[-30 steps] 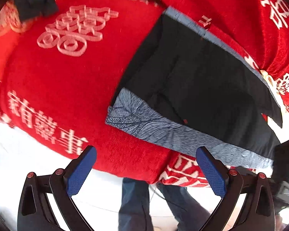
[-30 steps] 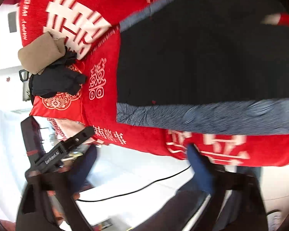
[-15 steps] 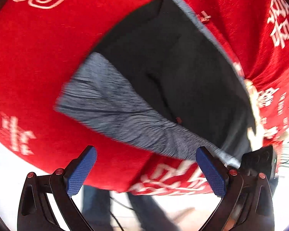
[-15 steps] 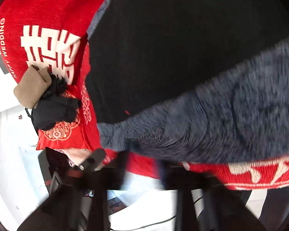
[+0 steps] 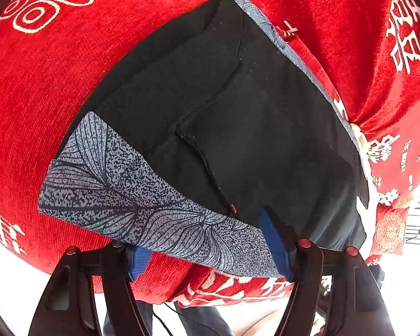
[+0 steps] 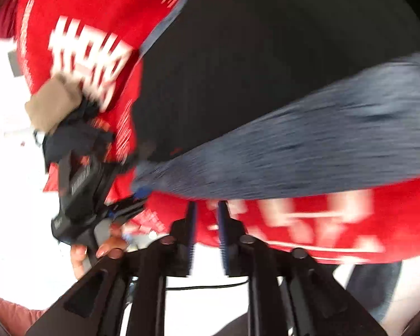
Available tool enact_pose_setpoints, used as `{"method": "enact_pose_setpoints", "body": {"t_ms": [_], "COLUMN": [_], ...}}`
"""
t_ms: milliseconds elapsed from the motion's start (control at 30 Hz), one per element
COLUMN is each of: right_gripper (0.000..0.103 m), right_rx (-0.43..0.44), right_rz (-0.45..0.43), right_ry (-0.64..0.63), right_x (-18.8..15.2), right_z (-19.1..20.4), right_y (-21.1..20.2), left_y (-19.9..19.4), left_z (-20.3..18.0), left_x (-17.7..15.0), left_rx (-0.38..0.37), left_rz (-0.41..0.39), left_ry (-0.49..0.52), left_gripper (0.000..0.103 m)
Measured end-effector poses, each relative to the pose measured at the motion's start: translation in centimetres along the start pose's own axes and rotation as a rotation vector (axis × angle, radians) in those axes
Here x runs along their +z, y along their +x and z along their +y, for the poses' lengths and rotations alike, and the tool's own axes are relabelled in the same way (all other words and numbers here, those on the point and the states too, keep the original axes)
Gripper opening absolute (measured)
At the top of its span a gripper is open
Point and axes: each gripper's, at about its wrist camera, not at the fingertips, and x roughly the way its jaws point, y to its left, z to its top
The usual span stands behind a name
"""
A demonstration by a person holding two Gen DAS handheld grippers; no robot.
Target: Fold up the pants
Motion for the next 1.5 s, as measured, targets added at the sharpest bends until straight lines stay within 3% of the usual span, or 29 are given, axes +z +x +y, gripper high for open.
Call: {"method": "enact_pose_setpoints", "body": {"t_ms": [200,300,400,467,533,733,767,800,833,867,900,967,1167,1267,1367,1400,1500], "right_gripper": [0.028,0.028,0.028,0.028,0.028,0.028,0.028,0.028,0.025,0.008,0.004,0.004,0.004,0.004,0.004,0.004,0.004], "right_rx": [0.029,0.148,0.263,0.279,0.173,0.156,0.171,0.186,0.207,0.209,0.224,0.227,0.172,0.159,0.131,0.120,0.075], "right_rz": [-0.175,-0.243,-0.275,-0.278,-0.251,-0.274,-0.263,-0.254,-0.238,-0.226,-0.226,-0.224,-0.192,-0.176,-0.139,-0.124,-0.069], "right_ry": [0.200,0.298,0.404,0.434,0.411,0.348,0.364,0.380,0.410,0.433,0.448,0.401,0.152,0.048,-0.032,-0.047,-0.100], "right_x": [0.3,0.1,-0.3,-1.4,-1.8,1.4,1.8,1.7,1.9,1.7,1.8,1.5,7.1,11.4,17.0,18.8,24.9], "right_z": [-6.4,-8.8,-10.3,-10.8,-11.3,-10.1,-9.2,-9.2,-9.6,-9.5,-9.3,-8.2,-0.1,3.3,5.4,5.9,6.9], "right_y": [-5.7,-6.4,-6.6,-7.0,-7.6,-8.1,-6.8,-6.1,-6.1,-6.1,-6.7,-8.7,-13.5,-14.8,-15.2,-14.9,-13.0], "left_y": [-0.2,-0.4,-0.6,-0.6,-0.5,-0.2,-0.3,-0.5,-0.7,-1.3,-1.8,-3.5,-8.3,-8.6,-7.4,-6.5,-3.2], "left_z": [0.2,0.3,0.8,0.6,0.6,0.1,0.2,0.2,0.2,0.3,0.2,-0.8,-6.8,-9.2,-11.8,-12.4,-13.4], "left_x": [-0.2,-0.4,-0.5,-0.6,-0.7,-0.7,-0.7,-0.7,-0.7,-0.6,-0.5,-0.1,3.3,6.7,11.3,12.9,17.4], "left_rx": [0.001,0.028,0.019,0.032,0.043,0.071,0.075,0.081,0.084,0.073,0.069,0.055,0.017,0.006,0.045,0.066,0.190], "left_rz": [0.000,-0.006,-0.008,-0.008,-0.008,-0.020,-0.023,-0.023,-0.018,-0.026,-0.033,-0.055,-0.178,-0.227,-0.289,-0.303,-0.364], "left_ry": [0.022,0.017,-0.024,-0.024,-0.021,-0.050,-0.053,-0.057,-0.059,-0.068,-0.076,-0.081,-0.008,0.032,0.080,0.090,0.089], "left_gripper": [0.072,0.060,0.060,0.060,0.060,0.059,0.054,0.030,0.020,0.020,0.020,0.020,0.020,0.020,0.022,0.031,0.072]}}
